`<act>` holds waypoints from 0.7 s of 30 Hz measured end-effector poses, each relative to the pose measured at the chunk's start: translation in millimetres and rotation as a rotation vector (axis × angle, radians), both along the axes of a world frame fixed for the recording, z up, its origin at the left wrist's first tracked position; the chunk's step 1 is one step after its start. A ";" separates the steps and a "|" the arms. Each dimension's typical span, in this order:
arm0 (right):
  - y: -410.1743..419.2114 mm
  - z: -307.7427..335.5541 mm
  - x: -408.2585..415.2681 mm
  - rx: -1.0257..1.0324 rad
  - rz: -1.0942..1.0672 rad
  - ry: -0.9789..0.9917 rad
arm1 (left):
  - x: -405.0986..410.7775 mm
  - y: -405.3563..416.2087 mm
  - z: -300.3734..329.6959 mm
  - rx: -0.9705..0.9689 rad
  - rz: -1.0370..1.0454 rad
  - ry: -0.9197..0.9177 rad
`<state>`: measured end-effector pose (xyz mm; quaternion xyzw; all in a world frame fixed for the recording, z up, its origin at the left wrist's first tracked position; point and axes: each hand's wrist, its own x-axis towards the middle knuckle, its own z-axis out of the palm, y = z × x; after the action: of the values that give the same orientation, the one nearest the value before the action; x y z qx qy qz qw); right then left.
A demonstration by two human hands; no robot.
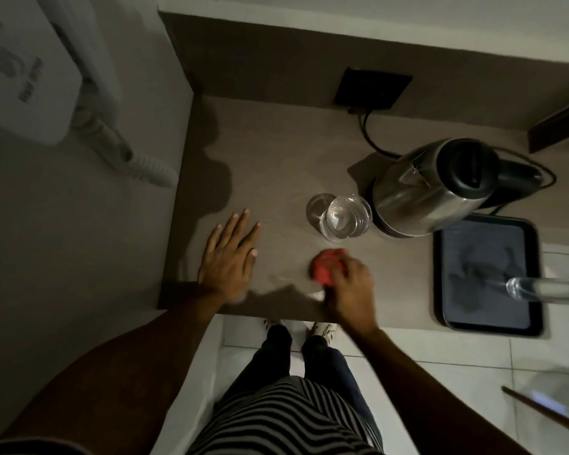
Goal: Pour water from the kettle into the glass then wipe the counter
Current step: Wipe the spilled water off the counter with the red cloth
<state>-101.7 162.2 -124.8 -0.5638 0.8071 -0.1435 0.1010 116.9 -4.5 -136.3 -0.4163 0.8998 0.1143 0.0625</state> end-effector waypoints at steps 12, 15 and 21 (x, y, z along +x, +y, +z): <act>-27.9 7.1 105.0 0.058 -0.327 -0.163 | -3.2 2.5 -4.2 -0.035 0.006 -0.008; -15.9 8.4 105.7 0.035 0.251 -0.192 | -2.0 0.7 -4.7 -0.031 -0.006 -0.013; 21.5 16.7 -45.4 -0.150 0.205 -0.168 | -1.3 -0.2 -3.4 -0.033 -0.007 0.005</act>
<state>-147.1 183.7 -108.1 -0.6353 0.7208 -0.2393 0.1400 115.6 -4.7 -139.7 -0.4140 0.9031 0.1004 0.0539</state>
